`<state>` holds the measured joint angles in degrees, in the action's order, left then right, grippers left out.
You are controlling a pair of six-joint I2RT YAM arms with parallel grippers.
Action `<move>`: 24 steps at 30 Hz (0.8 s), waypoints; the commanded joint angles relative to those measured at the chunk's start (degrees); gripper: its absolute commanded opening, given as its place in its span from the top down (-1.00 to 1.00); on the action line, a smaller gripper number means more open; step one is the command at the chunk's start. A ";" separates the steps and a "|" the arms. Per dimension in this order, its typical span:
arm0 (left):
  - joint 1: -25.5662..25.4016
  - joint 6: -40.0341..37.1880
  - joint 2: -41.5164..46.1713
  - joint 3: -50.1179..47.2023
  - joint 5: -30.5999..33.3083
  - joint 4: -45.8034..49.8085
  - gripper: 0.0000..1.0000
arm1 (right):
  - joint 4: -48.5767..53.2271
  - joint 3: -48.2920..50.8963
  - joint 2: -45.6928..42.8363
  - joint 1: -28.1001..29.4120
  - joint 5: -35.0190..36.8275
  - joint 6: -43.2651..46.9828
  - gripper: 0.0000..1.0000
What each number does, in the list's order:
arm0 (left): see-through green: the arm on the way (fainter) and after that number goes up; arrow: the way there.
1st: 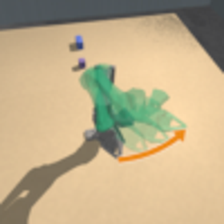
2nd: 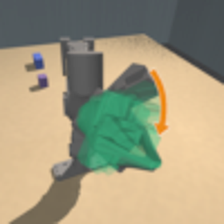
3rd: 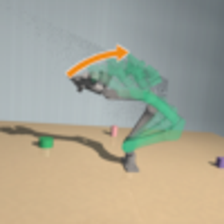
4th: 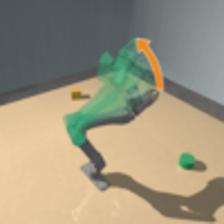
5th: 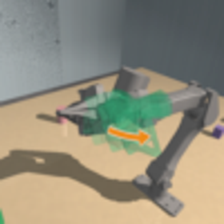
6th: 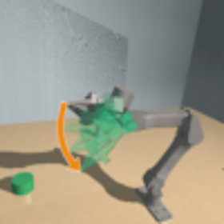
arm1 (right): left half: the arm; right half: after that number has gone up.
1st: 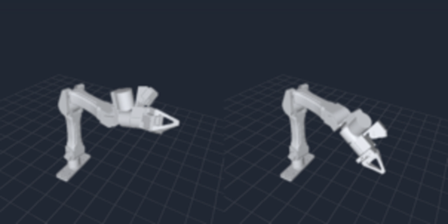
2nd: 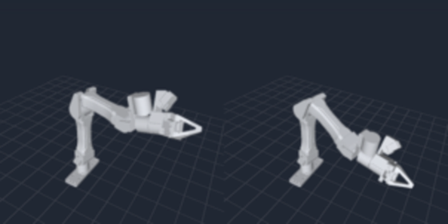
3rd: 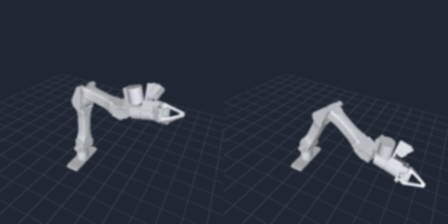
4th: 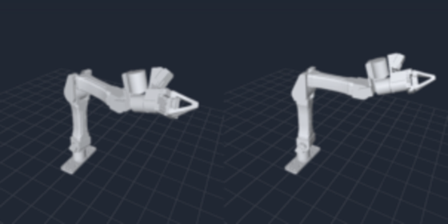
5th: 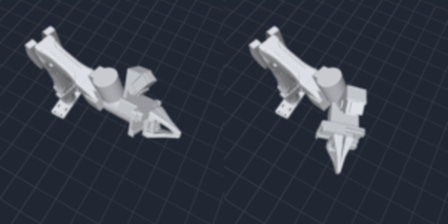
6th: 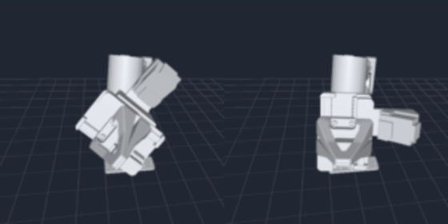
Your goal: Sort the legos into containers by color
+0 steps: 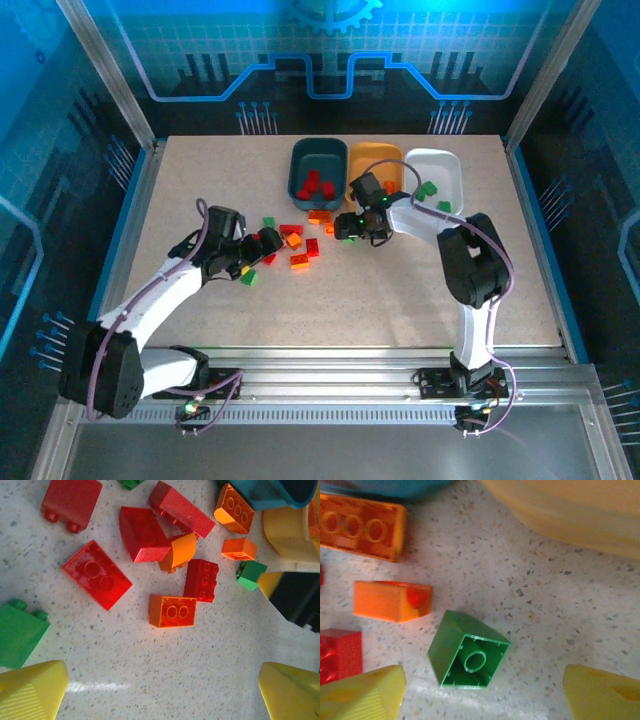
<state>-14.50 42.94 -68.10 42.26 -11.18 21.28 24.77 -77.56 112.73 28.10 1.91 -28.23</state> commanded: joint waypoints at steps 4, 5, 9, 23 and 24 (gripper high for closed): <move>0.79 1.29 2.20 -3.15 -1.25 1.15 -0.98 | -1.73 -4.04 4.37 0.47 -0.24 -5.68 -0.61; 0.79 1.27 2.05 -3.16 -1.46 1.14 -0.98 | -1.68 -4.22 4.75 0.38 0.07 -5.94 -0.58; 0.88 1.10 1.70 -2.99 -1.56 0.69 -0.98 | -0.30 -5.18 6.39 0.46 1.53 -5.74 -0.44; 1.05 0.42 0.91 -3.06 -1.75 -0.07 -0.98 | 1.29 -0.71 2.47 1.61 7.11 -2.94 0.24; 1.05 0.39 0.87 -3.02 -1.74 -0.10 -0.98 | 1.15 -0.37 1.73 1.66 7.29 -2.81 0.26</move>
<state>-13.98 43.55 -66.70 39.79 -11.79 21.52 24.47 -79.90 116.86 28.91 7.51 -31.77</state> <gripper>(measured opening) 0.990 0.404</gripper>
